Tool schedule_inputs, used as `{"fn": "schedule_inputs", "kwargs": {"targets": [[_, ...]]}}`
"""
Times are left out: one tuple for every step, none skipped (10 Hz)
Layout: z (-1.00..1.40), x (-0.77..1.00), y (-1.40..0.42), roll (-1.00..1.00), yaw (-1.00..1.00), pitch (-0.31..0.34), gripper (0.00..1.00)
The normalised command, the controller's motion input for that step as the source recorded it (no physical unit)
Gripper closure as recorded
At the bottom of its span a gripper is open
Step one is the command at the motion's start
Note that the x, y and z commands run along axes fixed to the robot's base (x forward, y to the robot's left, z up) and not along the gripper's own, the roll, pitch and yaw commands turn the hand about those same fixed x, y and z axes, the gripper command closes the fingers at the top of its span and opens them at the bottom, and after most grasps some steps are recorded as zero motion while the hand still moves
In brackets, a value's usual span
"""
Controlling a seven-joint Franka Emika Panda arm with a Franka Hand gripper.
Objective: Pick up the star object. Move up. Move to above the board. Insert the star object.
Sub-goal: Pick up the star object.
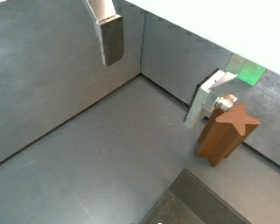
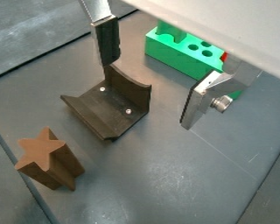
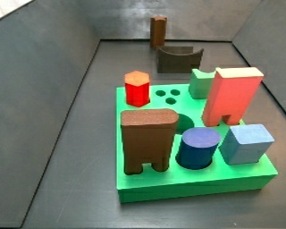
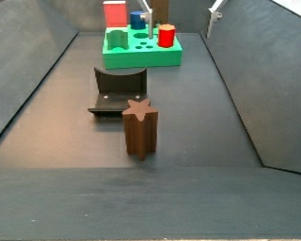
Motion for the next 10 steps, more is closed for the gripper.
{"fn": "schedule_inputs", "kwargs": {"targets": [[-0.47, 0.64, 0.28, 0.01, 0.0, 0.046, 0.0], [-0.47, 0.68, 0.51, 0.0, 0.0, 0.02, 0.0], [-0.43, 0.93, 0.59, -0.09, 0.0, 0.053, 0.0], [-0.37, 0.87, 0.63, -0.14, 0.0, 0.029, 0.0], [-0.33, 0.81, 0.64, -0.19, 0.0, 0.02, 0.0], [-0.22, 0.78, 0.63, -0.23, 0.0, 0.019, 0.0], [-0.13, 0.79, 0.57, -0.27, 0.0, 0.003, 0.0], [-0.01, 0.81, 0.53, -0.27, 0.0, 0.009, 0.0], [0.0, 0.0, 0.09, -0.03, 0.28, 0.0, 0.0], [-0.18, -0.06, -0.09, 0.16, 0.0, -0.116, 0.0]]}}
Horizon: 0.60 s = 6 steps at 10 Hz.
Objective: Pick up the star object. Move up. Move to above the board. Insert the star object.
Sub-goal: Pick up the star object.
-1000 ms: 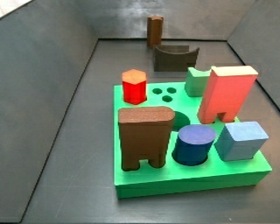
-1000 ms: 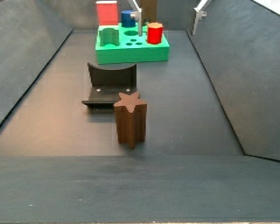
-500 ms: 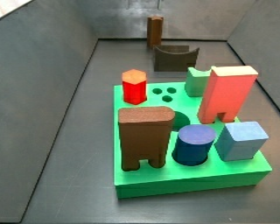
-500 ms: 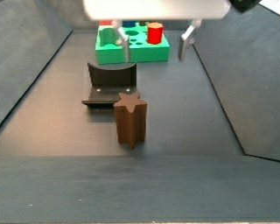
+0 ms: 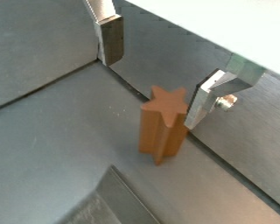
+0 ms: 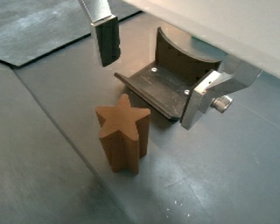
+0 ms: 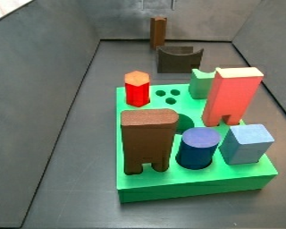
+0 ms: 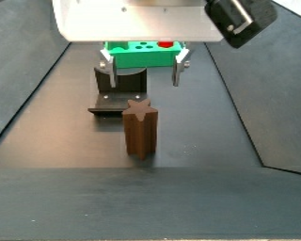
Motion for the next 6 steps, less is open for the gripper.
{"fn": "schedule_inputs", "kwargs": {"targets": [[-0.45, 0.48, 0.0, 0.0, -0.03, 0.0, 0.0], [-0.51, 0.72, 0.14, 0.0, -0.02, 0.0, 0.0], [-0.59, 0.59, 0.33, -0.01, 0.0, 0.0, 0.0], [-0.59, 0.33, 0.59, -0.24, 0.0, -0.024, 0.0], [-0.45, 0.16, 0.15, -0.15, 0.02, 0.034, 0.0], [-0.03, 0.0, 0.0, 0.01, 0.0, 0.0, 0.0]]}}
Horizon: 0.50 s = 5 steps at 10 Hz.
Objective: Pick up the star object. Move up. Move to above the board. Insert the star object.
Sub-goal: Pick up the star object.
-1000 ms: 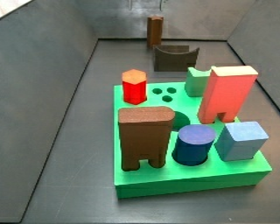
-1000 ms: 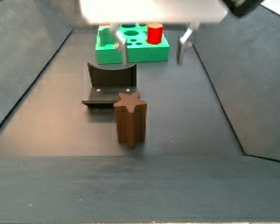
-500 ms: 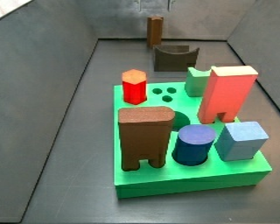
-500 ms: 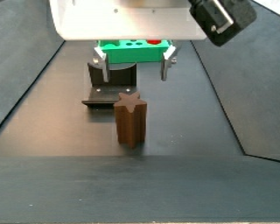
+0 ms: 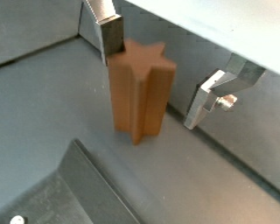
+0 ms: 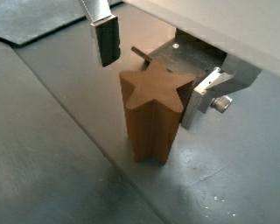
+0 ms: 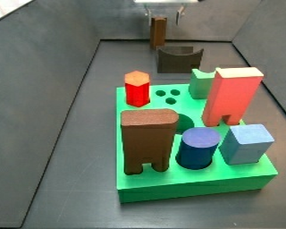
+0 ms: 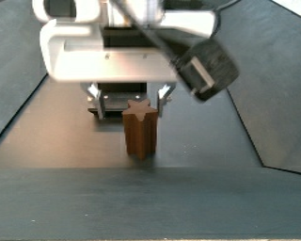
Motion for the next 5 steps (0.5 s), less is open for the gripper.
{"fn": "schedule_inputs", "kwargs": {"targets": [[-0.83, -0.07, -0.12, 0.27, -0.05, -0.001, 0.0], [-0.44, 0.01, 0.0, 0.14, -0.07, 0.0, 0.0], [0.0, 0.03, 0.0, 0.0, 0.0, 0.027, 0.0], [0.0, 0.0, 0.0, 0.0, 0.0, 0.0, 0.0], [0.0, 0.0, 0.0, 0.0, 0.0, 0.0, 1.0]]}}
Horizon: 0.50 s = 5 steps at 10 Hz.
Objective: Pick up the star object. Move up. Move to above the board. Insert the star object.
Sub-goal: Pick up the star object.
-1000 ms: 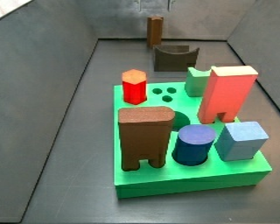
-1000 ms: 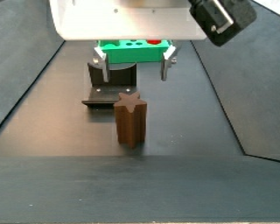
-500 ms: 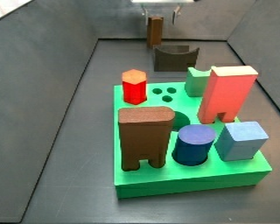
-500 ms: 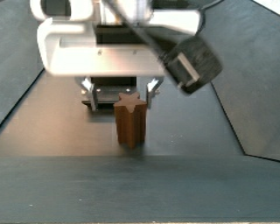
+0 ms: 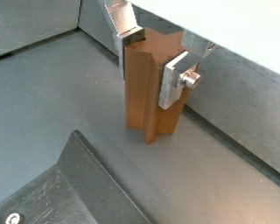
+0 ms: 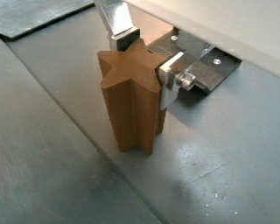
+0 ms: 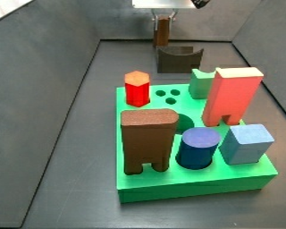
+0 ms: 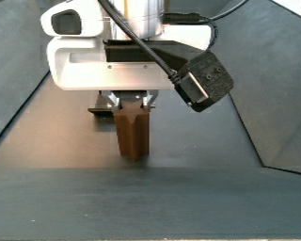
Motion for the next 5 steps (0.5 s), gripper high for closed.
{"fn": "schedule_inputs", "kwargs": {"targets": [[0.0, 0.0, 0.0, 0.0, 0.0, 0.0, 1.0], [0.0, 0.0, 0.0, 0.0, 0.0, 0.0, 1.0], [0.0, 0.0, 0.0, 0.0, 0.0, 0.0, 1.0], [0.0, 0.0, 0.0, 0.0, 0.0, 0.0, 1.0], [0.0, 0.0, 0.0, 0.0, 0.0, 0.0, 1.0]]}}
